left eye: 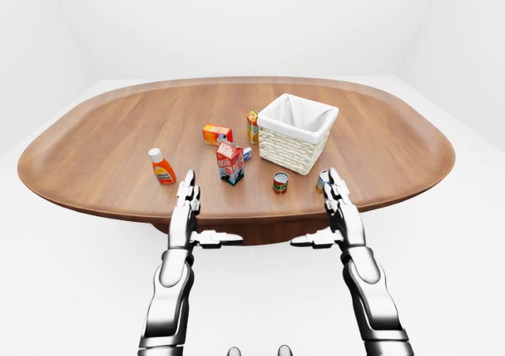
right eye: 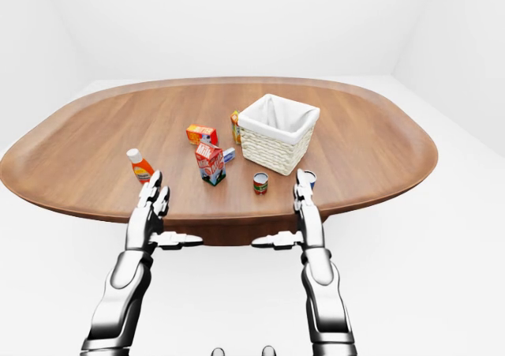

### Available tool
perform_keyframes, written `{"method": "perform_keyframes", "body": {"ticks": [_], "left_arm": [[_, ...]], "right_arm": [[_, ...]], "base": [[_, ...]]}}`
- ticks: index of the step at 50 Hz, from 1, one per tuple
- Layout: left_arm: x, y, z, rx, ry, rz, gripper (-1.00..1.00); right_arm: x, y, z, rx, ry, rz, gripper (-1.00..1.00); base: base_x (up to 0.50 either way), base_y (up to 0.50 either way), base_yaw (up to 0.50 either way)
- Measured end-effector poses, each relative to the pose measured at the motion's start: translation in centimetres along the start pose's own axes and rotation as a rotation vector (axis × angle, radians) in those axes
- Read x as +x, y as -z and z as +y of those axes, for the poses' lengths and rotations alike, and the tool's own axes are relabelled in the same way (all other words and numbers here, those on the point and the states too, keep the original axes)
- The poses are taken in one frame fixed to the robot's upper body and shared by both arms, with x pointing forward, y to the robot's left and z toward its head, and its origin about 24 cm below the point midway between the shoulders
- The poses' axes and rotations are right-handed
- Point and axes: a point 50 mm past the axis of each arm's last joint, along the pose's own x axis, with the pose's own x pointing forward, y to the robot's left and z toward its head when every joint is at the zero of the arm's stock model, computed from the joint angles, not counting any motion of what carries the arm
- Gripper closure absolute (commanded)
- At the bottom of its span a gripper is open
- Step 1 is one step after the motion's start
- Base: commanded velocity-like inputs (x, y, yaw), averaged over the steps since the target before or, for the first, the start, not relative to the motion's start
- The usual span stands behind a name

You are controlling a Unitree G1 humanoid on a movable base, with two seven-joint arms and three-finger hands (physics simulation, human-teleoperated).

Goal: Pick up the tomato sauce, and put it in the basket.

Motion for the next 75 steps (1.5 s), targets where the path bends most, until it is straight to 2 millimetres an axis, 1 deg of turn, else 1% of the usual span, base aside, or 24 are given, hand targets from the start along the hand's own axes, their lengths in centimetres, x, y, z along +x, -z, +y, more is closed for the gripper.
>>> {"method": "perform_keyframes", "body": {"ticks": [2, 6, 10, 14, 23, 30, 35, 47, 53, 56, 75], "left_arm": [[0.0, -0.2, 0.0, 0.001, 0.001, -0.003, -1.00], [-0.2, -1.6, -0.1, 0.010, 0.005, -0.043, -1.00], [-0.5, -2.9, -0.2, 0.017, 0.008, -0.099, -1.00], [-0.7, -3.9, -0.2, 0.022, 0.010, -0.140, -1.00], [-1.1, -5.4, -0.3, 0.029, 0.012, -0.205, -1.00], [-1.3, -6.0, -0.3, 0.033, 0.013, -0.235, -1.00], [-1.4, -6.2, -0.3, 0.035, 0.014, -0.243, -1.00], [-1.5, -6.4, -0.4, 0.036, 0.018, -0.252, -1.00], [-1.4, -6.6, -0.5, 0.036, 0.021, -0.258, -1.00], [-1.4, -6.6, -0.3, 0.048, 0.019, -0.257, -1.00], [-1.4, -6.4, -0.5, 0.036, 0.023, -0.253, -1.00]], "right_arm": [[0.0, -0.3, 0.0, 0.003, 0.000, -0.002, -1.00], [0.0, -1.7, -0.4, 0.022, 0.003, -0.011, -1.00], [-0.1, -3.4, -0.7, 0.029, 0.004, -0.085, -1.00], [-0.2, -4.6, -0.8, 0.034, 0.004, -0.138, -1.00], [-0.5, -6.8, -1.2, 0.043, 0.004, -0.234, -1.00], [-0.8, -8.0, -1.4, 0.056, 0.004, -0.288, -1.00], [-1.0, -8.4, -1.6, 0.070, 0.000, -0.308, -1.00], [-1.2, -8.4, -1.5, 0.072, -0.016, -0.310, -1.00], [-1.2, -8.4, -1.3, 0.065, -0.033, -0.308, -1.00], [-1.3, -8.3, -1.0, 0.072, -0.045, -0.305, -1.00], [-1.5, -8.0, -1.0, 0.054, -0.058, -0.293, -1.00]], "base": [[0.00, 0.00, 0.00], [0.00, 0.00, 0.00], [0.00, 0.00, 0.00], [0.00, 0.00, 0.00], [0.00, 0.00, 0.00], [0.09, 0.00, 0.00], [0.50, -0.01, 0.00], [0.50, -0.01, 0.00], [0.00, 0.00, 0.00], [0.00, -0.50, 0.00], [0.00, -0.50, 0.00]]}}
